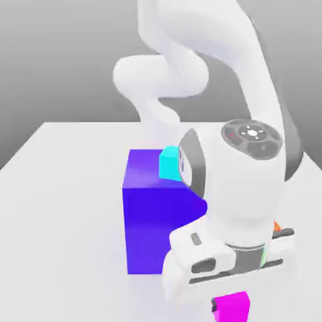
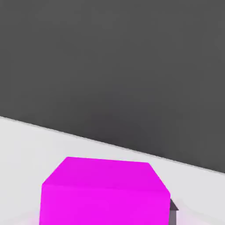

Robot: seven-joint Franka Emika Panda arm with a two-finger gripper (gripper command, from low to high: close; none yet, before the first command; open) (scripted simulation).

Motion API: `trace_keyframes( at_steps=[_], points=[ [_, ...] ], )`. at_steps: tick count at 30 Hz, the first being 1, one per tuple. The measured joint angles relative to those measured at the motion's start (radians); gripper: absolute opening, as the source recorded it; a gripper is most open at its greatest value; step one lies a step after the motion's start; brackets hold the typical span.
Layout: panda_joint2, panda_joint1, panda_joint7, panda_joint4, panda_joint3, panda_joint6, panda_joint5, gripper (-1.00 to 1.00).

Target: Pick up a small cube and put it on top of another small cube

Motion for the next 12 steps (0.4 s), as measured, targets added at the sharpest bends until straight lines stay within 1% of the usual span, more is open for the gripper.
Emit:
trace_keyframes(
  at_steps=[4, 5, 7, 8, 12],
  points=[
    [0.035, 0.131, 0.125, 0.097, 0.043, -0.050, -0.030, -1.00],
    [0.065, 0.169, 0.161, 0.127, 0.046, -0.045, -0.045, -1.00],
    [0.145, 0.216, 0.203, 0.159, 0.032, 0.005, -0.074, -1.00],
    [0.170, 0.228, 0.212, 0.165, 0.025, 0.025, -0.082, 1.00],
    [0.170, 0.228, 0.212, 0.165, 0.025, 0.025, -0.082, 1.00]
  ],
)
